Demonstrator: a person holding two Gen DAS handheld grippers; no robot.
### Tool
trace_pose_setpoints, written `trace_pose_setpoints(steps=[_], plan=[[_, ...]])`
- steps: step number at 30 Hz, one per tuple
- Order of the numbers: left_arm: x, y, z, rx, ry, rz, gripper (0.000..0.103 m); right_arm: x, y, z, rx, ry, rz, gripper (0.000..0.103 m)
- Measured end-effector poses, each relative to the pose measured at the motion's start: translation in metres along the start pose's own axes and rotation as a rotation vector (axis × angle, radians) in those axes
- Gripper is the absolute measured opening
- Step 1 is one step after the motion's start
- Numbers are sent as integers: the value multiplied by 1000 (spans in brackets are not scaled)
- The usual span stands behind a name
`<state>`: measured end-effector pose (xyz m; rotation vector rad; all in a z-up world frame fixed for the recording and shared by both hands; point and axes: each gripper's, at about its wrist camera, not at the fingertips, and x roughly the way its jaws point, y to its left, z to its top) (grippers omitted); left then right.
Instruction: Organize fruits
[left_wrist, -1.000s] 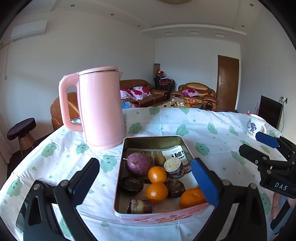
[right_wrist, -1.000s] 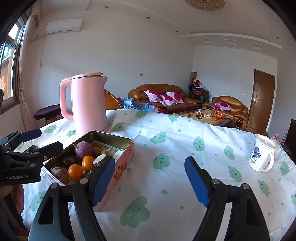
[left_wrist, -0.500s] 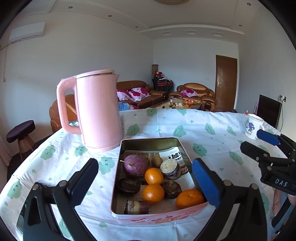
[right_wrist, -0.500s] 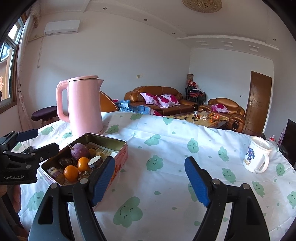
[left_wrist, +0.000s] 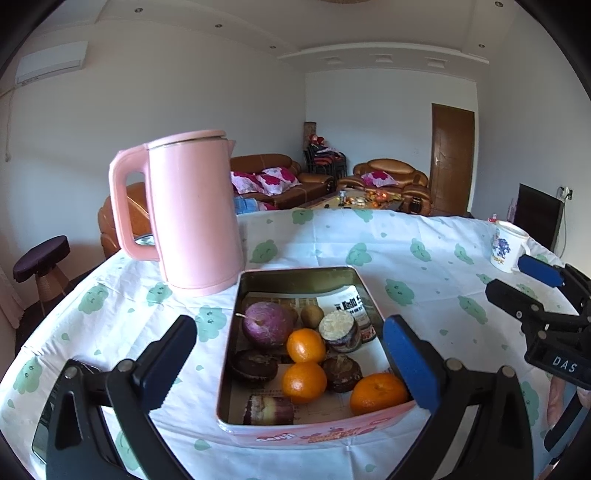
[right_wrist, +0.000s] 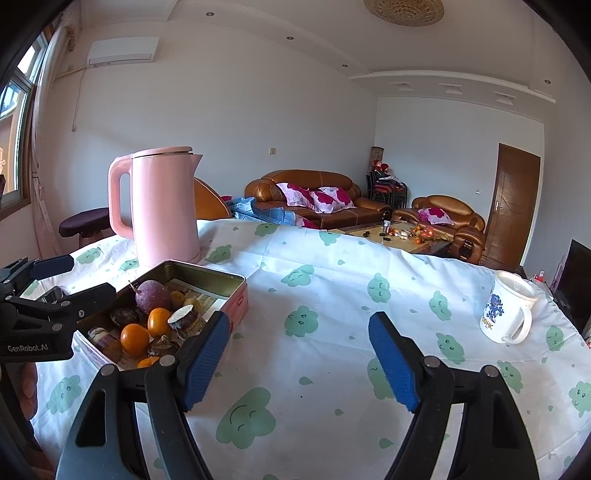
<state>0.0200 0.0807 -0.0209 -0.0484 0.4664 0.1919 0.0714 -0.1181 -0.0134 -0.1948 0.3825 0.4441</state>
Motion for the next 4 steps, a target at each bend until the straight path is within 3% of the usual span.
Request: trace_pose_setpoints(steps=[4], plan=[[0, -1, -1, 4, 3, -2, 103, 0, -4, -1, 3, 3, -7, 79]])
